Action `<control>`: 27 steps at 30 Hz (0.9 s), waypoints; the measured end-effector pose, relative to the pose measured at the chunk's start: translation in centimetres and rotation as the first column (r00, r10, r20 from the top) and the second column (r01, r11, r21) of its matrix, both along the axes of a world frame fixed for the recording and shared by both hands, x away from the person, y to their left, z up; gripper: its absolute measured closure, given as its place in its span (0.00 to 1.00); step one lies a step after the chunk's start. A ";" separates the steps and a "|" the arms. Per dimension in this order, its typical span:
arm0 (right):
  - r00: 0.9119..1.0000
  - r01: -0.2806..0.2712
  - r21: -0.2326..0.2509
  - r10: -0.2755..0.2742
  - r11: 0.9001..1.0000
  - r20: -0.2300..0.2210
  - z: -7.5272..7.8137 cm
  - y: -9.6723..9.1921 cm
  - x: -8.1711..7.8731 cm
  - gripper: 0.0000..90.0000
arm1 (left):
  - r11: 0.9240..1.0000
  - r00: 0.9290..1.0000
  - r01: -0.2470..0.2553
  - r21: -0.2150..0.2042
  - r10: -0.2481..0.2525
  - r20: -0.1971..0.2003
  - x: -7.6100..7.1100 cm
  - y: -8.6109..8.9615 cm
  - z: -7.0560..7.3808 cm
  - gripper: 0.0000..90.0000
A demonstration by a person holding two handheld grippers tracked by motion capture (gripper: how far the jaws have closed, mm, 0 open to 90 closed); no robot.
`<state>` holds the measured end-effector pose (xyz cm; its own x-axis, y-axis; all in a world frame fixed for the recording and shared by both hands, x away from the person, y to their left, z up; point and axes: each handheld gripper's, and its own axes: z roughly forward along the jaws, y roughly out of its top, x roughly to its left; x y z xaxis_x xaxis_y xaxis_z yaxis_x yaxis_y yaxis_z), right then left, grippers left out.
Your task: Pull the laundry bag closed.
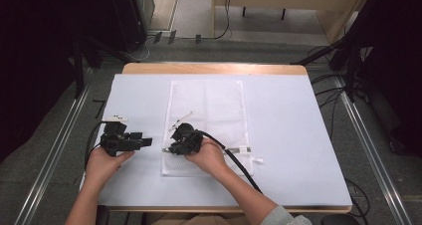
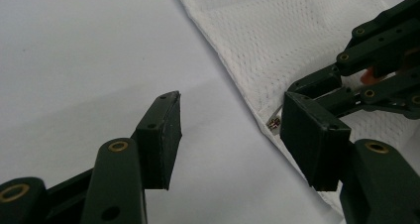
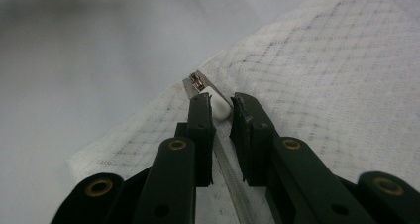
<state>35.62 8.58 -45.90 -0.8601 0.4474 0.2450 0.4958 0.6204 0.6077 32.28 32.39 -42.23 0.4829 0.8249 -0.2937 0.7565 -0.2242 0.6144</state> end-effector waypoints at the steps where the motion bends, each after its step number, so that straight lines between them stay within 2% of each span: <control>1: 1.000 0.000 0.000 0.000 1.000 0.000 0.0 0.0 0.0 0.88 | 1.000 1.000 0.000 0.000 0.000 0.000 0.0 0.0 0.0 0.46; 4: 1.000 -0.006 0.024 0.007 1.000 -0.021 -0.2 0.4 0.1 0.87 | 1.000 1.000 0.001 0.001 -0.001 0.001 0.0 0.0 0.0 0.46; 11: 0.999 -0.046 0.003 0.046 0.999 -0.002 0.0 1.0 -0.2 0.92 | 1.000 1.000 0.003 -0.002 -0.003 0.002 -0.1 0.1 0.0 0.46; 15: 0.999 -0.047 0.027 0.048 0.999 -0.015 0.1 1.0 -0.1 0.90 | 1.000 1.000 0.004 -0.002 -0.004 0.002 -0.1 0.1 0.0 0.46; 18: 0.998 -0.060 0.018 0.061 0.998 -0.017 0.1 1.1 -0.2 0.93 | 1.000 1.000 0.005 -0.003 -0.005 0.002 -0.1 0.1 0.0 0.46; 26: 0.996 -0.083 0.007 0.083 0.996 0.014 0.1 1.9 -0.6 0.92 | 1.000 1.000 0.002 -0.017 -0.002 0.000 -0.1 0.2 0.1 0.46; 27: 0.996 -0.087 0.001 0.087 0.996 0.034 -0.1 2.3 -0.9 0.92 | 1.000 1.000 0.000 -0.022 0.000 -0.001 -0.1 0.3 0.2 0.46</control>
